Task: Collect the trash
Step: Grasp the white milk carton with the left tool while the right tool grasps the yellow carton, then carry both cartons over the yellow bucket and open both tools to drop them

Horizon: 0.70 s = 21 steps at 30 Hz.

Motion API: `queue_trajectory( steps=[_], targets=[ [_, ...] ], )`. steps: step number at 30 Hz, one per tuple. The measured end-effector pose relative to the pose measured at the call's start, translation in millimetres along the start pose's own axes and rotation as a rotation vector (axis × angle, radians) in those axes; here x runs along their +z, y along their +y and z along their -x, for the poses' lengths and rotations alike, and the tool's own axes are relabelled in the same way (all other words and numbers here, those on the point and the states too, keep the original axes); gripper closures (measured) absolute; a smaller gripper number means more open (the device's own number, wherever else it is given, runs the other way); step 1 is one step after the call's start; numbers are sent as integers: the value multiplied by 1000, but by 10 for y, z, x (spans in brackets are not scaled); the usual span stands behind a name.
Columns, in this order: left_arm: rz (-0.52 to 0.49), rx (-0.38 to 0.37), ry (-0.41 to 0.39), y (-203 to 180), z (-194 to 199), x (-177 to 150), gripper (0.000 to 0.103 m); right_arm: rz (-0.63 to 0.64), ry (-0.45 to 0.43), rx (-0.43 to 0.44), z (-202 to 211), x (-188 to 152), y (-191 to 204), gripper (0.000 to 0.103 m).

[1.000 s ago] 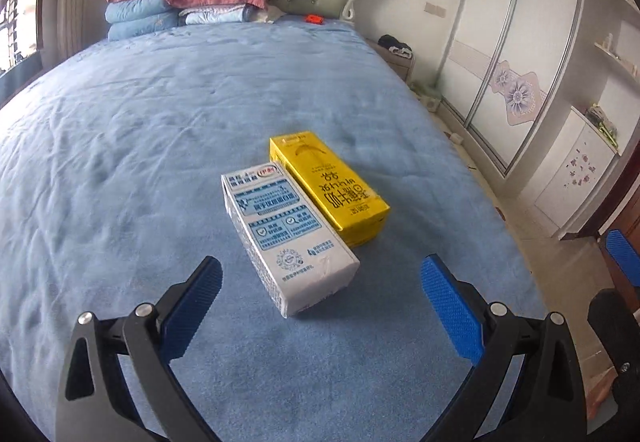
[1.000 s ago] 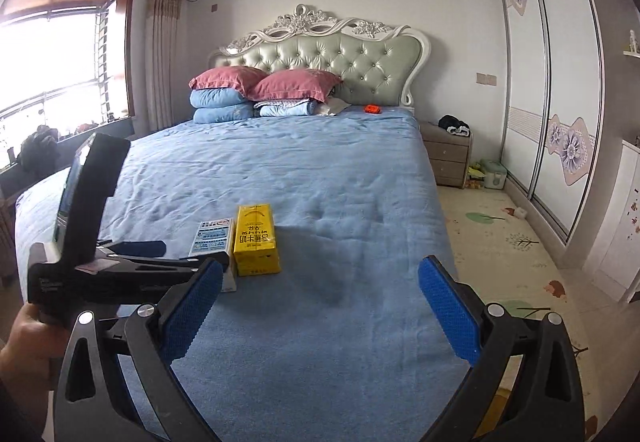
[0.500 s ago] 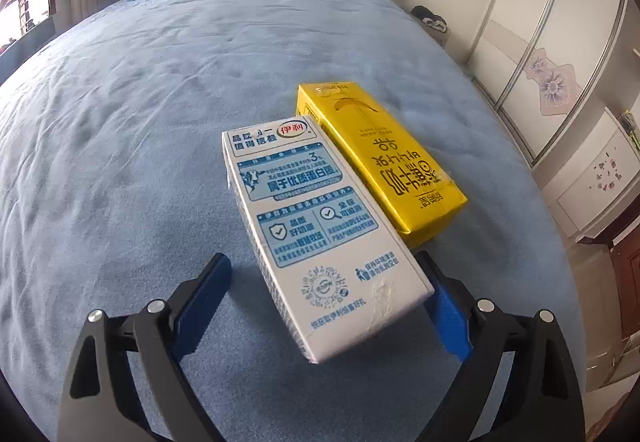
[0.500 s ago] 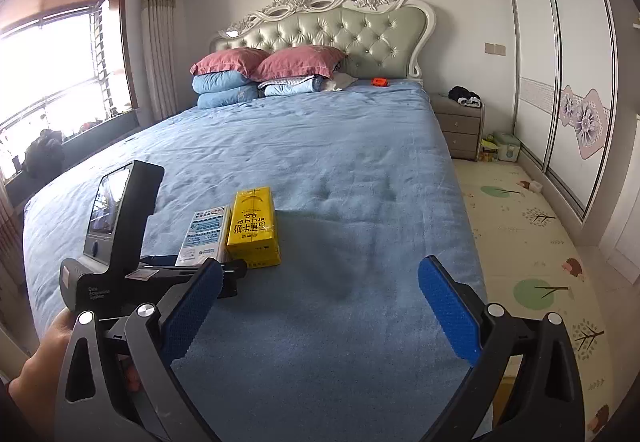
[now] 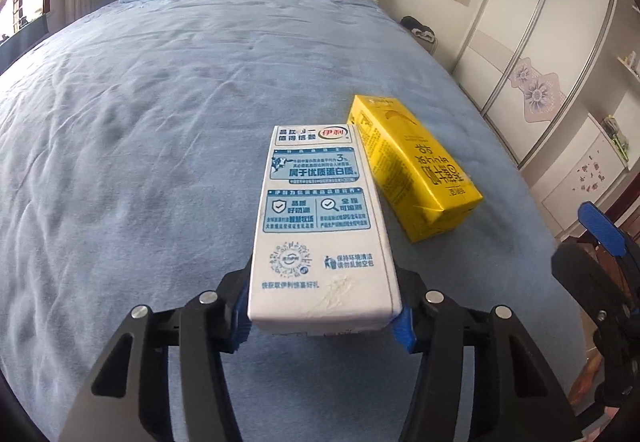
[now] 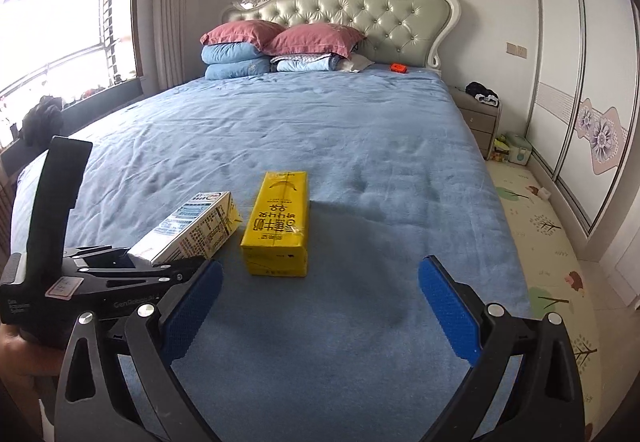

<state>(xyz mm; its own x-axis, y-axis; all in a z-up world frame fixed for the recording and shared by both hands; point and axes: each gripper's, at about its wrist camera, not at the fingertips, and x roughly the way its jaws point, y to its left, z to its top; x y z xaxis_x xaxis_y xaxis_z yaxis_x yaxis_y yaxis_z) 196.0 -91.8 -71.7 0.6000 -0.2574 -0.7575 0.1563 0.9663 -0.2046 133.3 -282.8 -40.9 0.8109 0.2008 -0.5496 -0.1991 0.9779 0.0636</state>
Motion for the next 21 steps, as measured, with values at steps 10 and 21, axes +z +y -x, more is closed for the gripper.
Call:
queue_trajectory(
  steps=[10, 21],
  targets=[
    [-8, -45, 8, 372, 3, 135, 49, 52, 119, -33, -684, 226, 364, 8],
    [-2, -54, 2, 524, 17, 166, 49, -64, 272, -39, -1209, 328, 194, 53]
  ],
)
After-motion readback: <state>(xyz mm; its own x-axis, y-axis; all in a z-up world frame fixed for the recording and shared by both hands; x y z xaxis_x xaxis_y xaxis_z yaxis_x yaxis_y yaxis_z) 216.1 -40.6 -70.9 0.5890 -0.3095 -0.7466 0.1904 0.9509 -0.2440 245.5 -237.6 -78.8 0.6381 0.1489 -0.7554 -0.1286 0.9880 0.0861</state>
